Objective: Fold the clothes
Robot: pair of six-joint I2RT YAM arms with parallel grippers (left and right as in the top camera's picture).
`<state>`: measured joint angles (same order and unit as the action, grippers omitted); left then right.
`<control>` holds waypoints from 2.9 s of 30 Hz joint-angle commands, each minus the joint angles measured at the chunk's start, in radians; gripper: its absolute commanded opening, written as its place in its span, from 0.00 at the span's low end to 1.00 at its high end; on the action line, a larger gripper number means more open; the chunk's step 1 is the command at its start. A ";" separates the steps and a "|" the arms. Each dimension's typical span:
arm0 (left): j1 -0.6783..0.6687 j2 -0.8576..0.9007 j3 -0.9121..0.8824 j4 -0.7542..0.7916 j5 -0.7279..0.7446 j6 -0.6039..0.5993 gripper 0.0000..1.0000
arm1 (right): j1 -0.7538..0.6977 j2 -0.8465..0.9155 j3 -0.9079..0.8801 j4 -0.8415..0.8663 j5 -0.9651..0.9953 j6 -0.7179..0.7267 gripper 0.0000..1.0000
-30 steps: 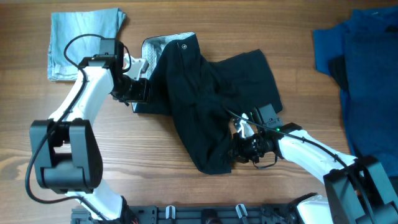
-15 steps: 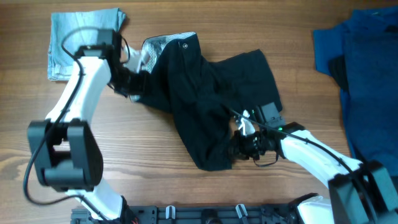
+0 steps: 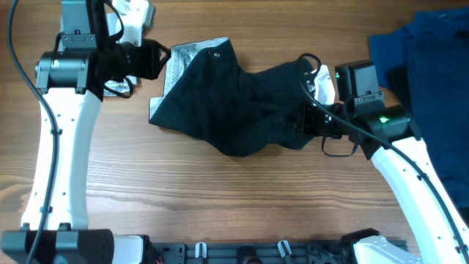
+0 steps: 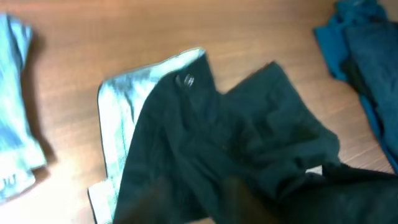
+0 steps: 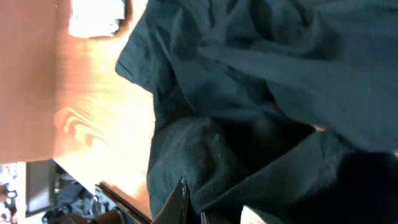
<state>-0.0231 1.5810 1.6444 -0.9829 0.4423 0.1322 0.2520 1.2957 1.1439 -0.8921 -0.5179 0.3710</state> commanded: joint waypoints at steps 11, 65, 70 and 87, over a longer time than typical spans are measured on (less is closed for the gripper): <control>0.004 0.359 0.005 -0.025 -0.047 0.035 0.56 | -0.300 -0.020 0.038 -0.106 0.181 -0.097 0.04; -0.078 0.552 -0.076 -0.246 0.190 0.174 0.23 | -0.325 -0.010 0.038 -0.103 0.186 -0.140 0.04; -0.078 0.551 -0.076 -0.288 0.219 0.175 0.04 | -0.325 -0.010 0.038 -0.103 0.189 -0.140 0.04; 0.010 0.131 0.472 -0.275 0.182 -0.029 0.04 | -0.360 -0.011 0.327 -0.158 0.295 -0.130 0.04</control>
<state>-0.0246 1.7840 2.0083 -1.2751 0.7185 0.1799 -0.0738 1.2957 1.4014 -1.0290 -0.3046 0.2558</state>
